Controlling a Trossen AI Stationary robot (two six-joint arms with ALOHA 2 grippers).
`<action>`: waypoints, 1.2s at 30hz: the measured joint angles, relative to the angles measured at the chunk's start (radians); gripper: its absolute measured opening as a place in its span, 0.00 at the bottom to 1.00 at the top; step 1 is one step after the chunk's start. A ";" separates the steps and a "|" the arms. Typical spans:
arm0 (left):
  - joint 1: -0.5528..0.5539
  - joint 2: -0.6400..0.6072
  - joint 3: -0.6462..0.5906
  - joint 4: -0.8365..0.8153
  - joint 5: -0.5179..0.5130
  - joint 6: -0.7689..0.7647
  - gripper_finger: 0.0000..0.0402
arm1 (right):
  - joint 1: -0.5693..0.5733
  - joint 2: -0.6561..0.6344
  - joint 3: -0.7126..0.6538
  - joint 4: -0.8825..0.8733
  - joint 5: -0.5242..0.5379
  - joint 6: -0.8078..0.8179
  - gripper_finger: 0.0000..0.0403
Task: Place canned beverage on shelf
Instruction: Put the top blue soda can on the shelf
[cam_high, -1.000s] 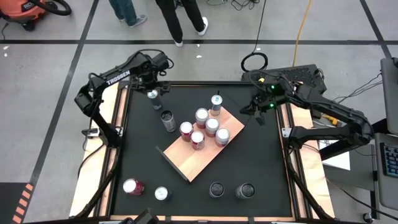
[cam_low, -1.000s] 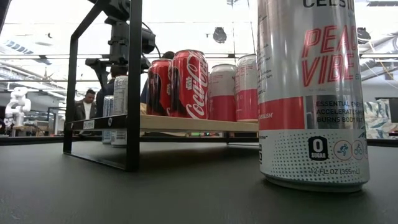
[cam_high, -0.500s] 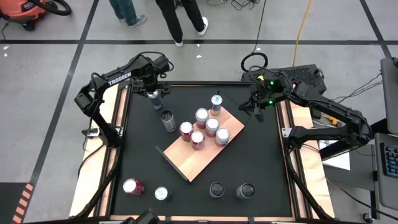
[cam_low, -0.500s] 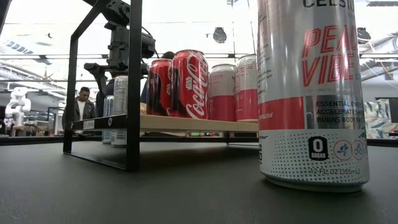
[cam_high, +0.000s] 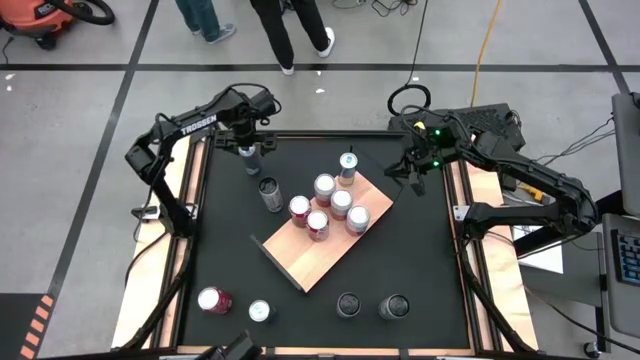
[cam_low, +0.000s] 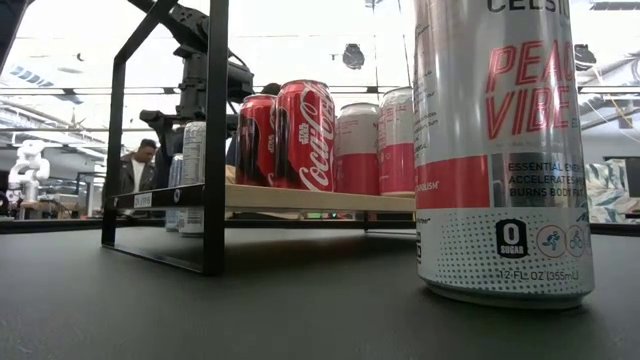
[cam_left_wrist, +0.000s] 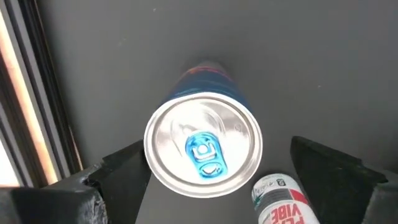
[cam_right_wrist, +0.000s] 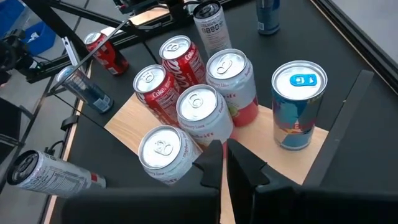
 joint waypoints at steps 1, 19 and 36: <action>-0.003 0.000 0.000 0.001 0.000 0.000 0.90 | 0.000 0.000 0.000 -0.004 0.000 0.000 0.00; 0.002 0.000 0.000 0.024 -0.071 0.094 0.66 | 0.000 0.000 0.000 -0.007 0.000 0.005 0.00; 0.004 -0.004 0.008 0.057 0.000 0.381 0.56 | 0.045 -0.015 0.001 0.132 0.001 0.296 0.00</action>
